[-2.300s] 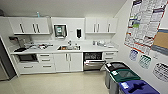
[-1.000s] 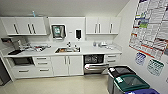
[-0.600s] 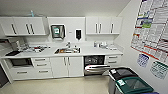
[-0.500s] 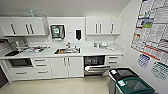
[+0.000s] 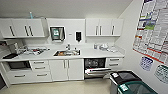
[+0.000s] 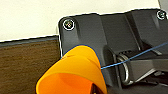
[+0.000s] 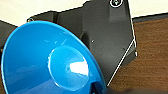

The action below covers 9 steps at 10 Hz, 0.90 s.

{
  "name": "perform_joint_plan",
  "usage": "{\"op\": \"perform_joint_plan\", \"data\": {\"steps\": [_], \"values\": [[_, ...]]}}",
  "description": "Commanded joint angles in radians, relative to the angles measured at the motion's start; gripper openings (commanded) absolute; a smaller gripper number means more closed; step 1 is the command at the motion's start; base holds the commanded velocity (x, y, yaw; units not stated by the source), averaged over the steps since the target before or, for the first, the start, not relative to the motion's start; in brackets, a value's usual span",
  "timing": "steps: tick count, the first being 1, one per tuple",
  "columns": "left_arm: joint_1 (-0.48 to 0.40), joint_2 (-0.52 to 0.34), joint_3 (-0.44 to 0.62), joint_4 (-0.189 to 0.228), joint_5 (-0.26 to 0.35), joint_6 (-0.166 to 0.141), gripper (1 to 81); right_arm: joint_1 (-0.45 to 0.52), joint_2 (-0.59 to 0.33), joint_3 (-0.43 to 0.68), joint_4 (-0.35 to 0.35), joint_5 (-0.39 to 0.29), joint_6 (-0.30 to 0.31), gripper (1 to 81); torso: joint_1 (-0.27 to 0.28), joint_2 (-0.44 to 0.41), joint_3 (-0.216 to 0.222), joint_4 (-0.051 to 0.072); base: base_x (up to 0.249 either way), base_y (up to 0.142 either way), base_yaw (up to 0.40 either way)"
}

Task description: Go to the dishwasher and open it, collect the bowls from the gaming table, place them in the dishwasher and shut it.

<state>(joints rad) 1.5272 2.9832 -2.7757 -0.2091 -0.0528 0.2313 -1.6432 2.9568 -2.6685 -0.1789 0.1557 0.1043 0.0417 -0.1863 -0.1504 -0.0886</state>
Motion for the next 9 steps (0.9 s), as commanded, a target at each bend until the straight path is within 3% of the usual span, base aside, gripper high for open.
{"op": "perform_joint_plan", "data": {"steps": [1, 9], "values": [[-0.055, -0.006, -0.001, 0.002, 0.053, 0.000, 1.0, 0.039, -0.011, 0.003, -0.008, -0.047, -0.003, 1.0, 0.000, 0.000, 0.000, 0.000, 0.153, 0.000, 0.000], [-0.054, -0.004, -0.001, 0.002, 0.053, 0.000, 1.0, 0.039, -0.011, 0.003, -0.010, -0.047, -0.003, 1.0, 0.000, 0.000, 0.000, 0.000, 0.155, 0.000, 0.000]]}}
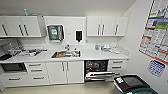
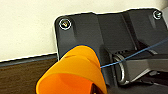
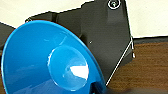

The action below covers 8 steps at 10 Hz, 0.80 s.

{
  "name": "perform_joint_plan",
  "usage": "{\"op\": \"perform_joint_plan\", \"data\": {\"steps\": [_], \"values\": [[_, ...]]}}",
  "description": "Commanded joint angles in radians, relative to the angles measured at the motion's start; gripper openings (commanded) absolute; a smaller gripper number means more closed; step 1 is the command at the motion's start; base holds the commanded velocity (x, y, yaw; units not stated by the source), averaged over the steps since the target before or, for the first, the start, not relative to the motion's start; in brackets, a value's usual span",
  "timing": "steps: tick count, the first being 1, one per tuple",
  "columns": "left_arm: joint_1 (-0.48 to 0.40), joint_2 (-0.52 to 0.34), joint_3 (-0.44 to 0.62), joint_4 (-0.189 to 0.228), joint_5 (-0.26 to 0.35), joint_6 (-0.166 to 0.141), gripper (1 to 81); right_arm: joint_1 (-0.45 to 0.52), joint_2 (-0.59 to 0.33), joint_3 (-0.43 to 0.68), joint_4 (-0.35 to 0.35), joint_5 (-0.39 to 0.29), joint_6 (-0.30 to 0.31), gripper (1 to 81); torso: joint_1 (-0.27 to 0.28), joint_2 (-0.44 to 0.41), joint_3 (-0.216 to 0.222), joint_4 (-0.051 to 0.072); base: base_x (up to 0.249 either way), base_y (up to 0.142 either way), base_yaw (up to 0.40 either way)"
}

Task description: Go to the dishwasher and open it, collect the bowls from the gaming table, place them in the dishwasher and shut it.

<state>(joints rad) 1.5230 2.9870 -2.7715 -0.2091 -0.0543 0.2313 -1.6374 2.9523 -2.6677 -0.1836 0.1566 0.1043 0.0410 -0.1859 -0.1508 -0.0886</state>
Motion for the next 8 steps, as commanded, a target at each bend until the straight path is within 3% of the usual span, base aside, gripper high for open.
{"op": "perform_joint_plan", "data": {"steps": [1, 8], "values": [[-0.050, -0.008, -0.005, 0.002, 0.054, 0.000, 1.0, 0.035, -0.007, 0.000, -0.005, -0.048, -0.003, 1.0, 0.000, 0.000, 0.000, 0.000, 0.170, 0.000, 0.000], [-0.050, -0.006, -0.005, 0.002, 0.054, 0.000, 1.0, 0.035, -0.007, -0.001, -0.005, -0.048, -0.003, 1.0, 0.000, 0.000, 0.000, 0.000, 0.186, 0.000, 0.000]]}}
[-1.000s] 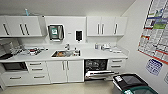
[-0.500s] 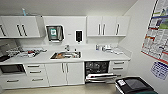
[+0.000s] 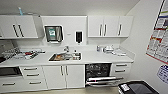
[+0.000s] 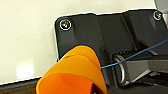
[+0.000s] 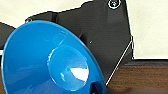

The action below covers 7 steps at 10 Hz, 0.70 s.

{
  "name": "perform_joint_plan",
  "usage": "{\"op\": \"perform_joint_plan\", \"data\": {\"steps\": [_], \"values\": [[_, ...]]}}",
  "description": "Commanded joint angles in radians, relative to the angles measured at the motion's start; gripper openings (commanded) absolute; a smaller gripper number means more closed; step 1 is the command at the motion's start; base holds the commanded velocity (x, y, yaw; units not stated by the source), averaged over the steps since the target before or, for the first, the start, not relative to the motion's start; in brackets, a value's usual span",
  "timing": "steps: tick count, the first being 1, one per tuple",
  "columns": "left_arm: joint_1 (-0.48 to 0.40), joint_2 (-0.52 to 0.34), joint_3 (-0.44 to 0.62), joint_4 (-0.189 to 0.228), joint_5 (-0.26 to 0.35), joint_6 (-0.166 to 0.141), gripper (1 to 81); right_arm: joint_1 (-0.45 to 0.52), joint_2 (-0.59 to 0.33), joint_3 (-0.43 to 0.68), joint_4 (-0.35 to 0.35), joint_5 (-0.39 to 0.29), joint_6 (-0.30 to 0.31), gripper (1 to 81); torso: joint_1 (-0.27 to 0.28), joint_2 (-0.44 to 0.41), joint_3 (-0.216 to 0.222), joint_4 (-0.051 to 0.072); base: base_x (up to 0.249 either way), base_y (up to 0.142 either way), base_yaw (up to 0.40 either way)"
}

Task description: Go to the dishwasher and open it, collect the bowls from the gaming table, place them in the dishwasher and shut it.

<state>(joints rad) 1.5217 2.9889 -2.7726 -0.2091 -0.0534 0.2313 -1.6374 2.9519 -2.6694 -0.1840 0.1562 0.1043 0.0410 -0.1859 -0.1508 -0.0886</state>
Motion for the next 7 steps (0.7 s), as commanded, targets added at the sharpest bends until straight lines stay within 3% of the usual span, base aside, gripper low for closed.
{"op": "perform_joint_plan", "data": {"steps": [1, 7], "values": [[-0.048, -0.007, -0.004, 0.002, 0.053, 0.000, 1.0, 0.035, -0.006, 0.000, -0.005, -0.047, -0.003, 1.0, 0.000, 0.000, 0.000, 0.000, 0.191, 0.000, 0.000], [-0.048, -0.007, -0.004, 0.001, 0.053, 0.000, 1.0, 0.034, -0.008, 0.000, -0.006, -0.047, -0.003, 1.0, 0.000, 0.000, 0.000, 0.000, 0.191, 0.000, 0.000]]}}
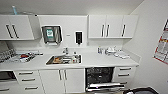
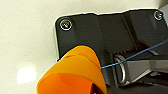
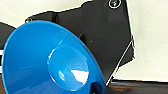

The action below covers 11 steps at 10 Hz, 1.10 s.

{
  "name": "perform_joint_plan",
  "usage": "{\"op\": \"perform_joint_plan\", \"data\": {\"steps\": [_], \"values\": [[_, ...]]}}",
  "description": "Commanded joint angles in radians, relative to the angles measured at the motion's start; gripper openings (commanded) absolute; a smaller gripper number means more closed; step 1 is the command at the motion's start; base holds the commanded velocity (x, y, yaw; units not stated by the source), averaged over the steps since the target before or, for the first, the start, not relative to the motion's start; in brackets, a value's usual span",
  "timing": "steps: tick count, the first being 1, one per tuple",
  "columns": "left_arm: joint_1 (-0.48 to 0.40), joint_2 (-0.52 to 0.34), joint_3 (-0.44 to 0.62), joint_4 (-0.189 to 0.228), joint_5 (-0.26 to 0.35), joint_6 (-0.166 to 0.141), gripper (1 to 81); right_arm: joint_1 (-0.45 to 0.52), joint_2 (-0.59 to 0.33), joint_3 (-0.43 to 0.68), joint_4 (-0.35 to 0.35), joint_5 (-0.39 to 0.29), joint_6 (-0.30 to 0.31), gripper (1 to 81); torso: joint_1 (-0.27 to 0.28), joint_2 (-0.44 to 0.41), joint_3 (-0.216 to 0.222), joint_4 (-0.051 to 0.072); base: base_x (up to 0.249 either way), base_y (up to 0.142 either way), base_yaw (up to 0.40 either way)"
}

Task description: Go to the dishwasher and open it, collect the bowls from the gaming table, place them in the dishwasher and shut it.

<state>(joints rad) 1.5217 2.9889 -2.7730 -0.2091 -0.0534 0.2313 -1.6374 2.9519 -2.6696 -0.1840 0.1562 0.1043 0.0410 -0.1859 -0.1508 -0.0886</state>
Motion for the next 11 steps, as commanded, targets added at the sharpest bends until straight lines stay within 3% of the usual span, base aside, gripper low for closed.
{"op": "perform_joint_plan", "data": {"steps": [1, 11], "values": [[-0.048, -0.007, -0.004, 0.001, 0.053, 0.000, 1.0, 0.034, -0.008, 0.001, -0.006, -0.047, -0.003, 1.0, 0.000, 0.000, 0.000, 0.000, 0.191, 0.000, 0.000], [-0.044, -0.008, -0.004, 0.004, 0.053, 0.000, 1.0, 0.038, -0.005, 0.005, -0.011, -0.047, -0.003, 1.0, -0.002, -0.001, 0.000, 0.000, 0.191, 0.000, 0.000]]}}
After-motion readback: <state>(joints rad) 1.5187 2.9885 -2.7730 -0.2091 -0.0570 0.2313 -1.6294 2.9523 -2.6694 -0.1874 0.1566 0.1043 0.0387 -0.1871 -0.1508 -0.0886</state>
